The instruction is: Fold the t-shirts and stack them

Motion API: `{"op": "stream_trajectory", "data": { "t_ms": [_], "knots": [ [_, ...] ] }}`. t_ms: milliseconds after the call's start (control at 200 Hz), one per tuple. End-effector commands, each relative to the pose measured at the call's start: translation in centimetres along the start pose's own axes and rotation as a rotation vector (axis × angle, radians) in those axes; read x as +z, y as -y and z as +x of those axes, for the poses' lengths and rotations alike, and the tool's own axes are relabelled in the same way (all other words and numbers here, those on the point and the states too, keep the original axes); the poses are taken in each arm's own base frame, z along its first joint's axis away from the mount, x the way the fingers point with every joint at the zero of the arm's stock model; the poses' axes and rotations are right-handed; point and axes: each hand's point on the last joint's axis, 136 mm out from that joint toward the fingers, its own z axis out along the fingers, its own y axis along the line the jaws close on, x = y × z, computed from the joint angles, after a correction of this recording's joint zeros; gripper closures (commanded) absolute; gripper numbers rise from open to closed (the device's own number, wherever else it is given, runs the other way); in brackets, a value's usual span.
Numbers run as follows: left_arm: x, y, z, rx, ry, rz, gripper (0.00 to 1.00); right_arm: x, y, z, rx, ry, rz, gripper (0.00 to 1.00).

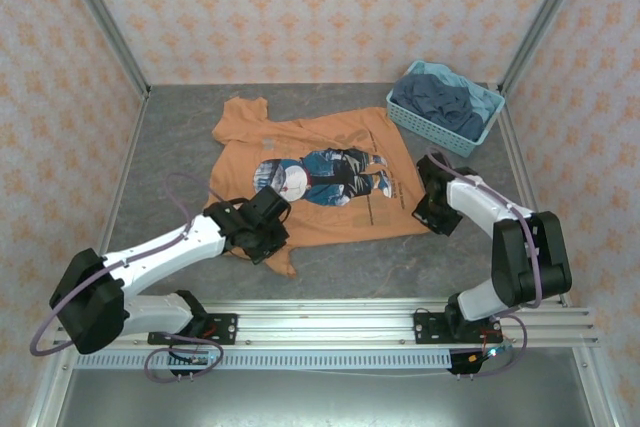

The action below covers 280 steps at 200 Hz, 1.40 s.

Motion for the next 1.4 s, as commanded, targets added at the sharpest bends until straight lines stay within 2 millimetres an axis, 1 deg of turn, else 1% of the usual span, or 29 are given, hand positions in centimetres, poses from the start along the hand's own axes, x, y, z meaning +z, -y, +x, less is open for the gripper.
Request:
{"op": "stream_trajectory", "data": {
  "t_ms": [0, 120, 175, 215, 325, 440, 625, 711, 846, 946, 1121, 1231, 1396],
  "knots": [
    [-2.1, -3.8, -1.3, -0.007, 0.108, -0.103, 1.00, -1.0, 1.5, 0.6, -0.006, -0.007, 0.030, 1.00],
    [-4.2, -7.0, -2.3, -0.045, 0.200, -0.126, 1.00, -1.3, 2.4, 1.4, 0.009, -0.011, 0.031, 1.00],
    [-4.7, -7.5, -2.6, -0.059, 0.229, -0.098, 1.00, -1.4, 2.6, 1.8, 0.016, -0.021, 0.024, 1.00],
    [-5.0, -7.4, -2.8, -0.063, 0.244, -0.059, 1.00, -1.5, 2.6, 2.1, 0.020, -0.029, 0.013, 1.00],
    [-5.9, -6.1, -3.8, -0.066, 0.305, 0.028, 1.00, -2.0, 1.9, 2.0, 0.027, -0.030, -0.028, 1.00],
    [-7.2, -3.7, -5.5, -0.043, 0.368, 0.076, 1.00, -2.9, 0.8, 1.5, 0.025, -0.039, -0.057, 1.00],
    [-8.8, -0.3, -8.6, -0.018, 0.406, 0.063, 1.00, -3.9, -0.4, 0.3, 0.046, -0.042, -0.053, 1.00],
    [-9.4, 1.3, -10.1, 0.006, 0.420, 0.065, 1.00, -4.3, -1.3, -0.6, 0.069, -0.040, -0.068, 1.00],
    [-9.9, 3.1, -12.5, 0.037, 0.429, 0.036, 1.00, -4.8, -3.0, -1.8, 0.093, -0.048, -0.086, 1.00],
    [-9.7, 4.0, -14.4, 0.064, 0.433, 0.007, 1.00, -5.0, -4.3, -2.7, 0.111, -0.051, -0.097, 1.00],
    [-9.0, 5.3, -17.3, 0.094, 0.435, -0.029, 1.00, -4.7, -5.9, -4.4, 0.131, -0.048, -0.085, 1.00],
    [-8.6, 5.9, -18.7, 0.120, 0.439, -0.054, 1.00, -4.4, -6.5, -5.4, 0.138, -0.035, -0.068, 1.00],
    [-7.8, 6.0, -20.6, 0.141, 0.435, -0.109, 1.00, -4.2, -6.9, -6.8, 0.153, -0.001, -0.038, 1.00]
  ]
}}
